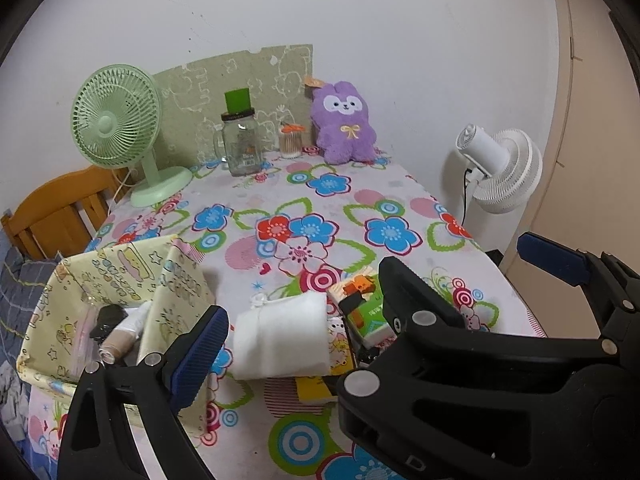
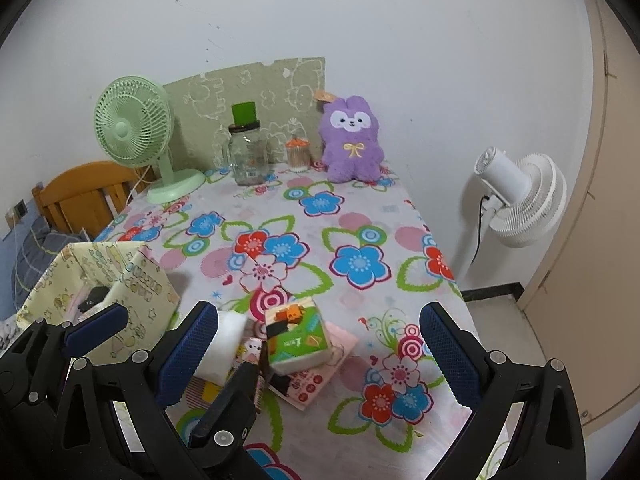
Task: Organize soft objects
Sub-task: 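Grasp the white cloth with the left gripper while the right gripper grasps the green tissue pack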
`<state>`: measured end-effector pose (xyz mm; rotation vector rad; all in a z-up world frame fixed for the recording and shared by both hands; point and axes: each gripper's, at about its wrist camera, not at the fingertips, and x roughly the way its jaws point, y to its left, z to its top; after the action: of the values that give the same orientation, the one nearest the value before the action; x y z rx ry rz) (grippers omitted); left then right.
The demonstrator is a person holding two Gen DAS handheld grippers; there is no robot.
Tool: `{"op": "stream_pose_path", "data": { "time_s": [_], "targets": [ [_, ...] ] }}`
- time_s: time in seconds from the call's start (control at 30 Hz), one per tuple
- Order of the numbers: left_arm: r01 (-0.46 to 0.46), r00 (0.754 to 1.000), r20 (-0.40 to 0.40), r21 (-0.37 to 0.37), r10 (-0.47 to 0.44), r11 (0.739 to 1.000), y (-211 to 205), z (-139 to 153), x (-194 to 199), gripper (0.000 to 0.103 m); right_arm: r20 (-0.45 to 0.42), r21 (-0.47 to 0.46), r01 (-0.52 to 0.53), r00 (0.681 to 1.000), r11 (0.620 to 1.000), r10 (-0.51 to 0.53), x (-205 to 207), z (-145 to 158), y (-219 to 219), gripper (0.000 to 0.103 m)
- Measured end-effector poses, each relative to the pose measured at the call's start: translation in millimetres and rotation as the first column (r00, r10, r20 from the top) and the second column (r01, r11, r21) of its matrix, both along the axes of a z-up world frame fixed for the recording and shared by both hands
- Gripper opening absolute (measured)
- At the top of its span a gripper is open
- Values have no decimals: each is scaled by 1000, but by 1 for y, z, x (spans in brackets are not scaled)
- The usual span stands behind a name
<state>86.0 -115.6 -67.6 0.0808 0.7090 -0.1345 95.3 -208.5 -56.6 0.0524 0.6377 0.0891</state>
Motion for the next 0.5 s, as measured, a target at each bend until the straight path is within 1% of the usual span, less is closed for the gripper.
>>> {"op": "stream_pose_path", "data": {
  "time_s": [0.1,0.33,0.5],
  "targets": [
    [-9,1000,-1,4,9,1000,-2,-4,3,98,-13,10,1,1000,1000,-1,3,-6,-3,102],
    [-22,999,-40,-3,22,1000,-5,-17,16,97,-48,33,-5,999,999,7,15,-21,-7,102],
    [-43,997,-62,17,44,999,-5,-25,25,96,-65,27,-14,998,1000,16,26,-30,-6,102]
  ]
}}
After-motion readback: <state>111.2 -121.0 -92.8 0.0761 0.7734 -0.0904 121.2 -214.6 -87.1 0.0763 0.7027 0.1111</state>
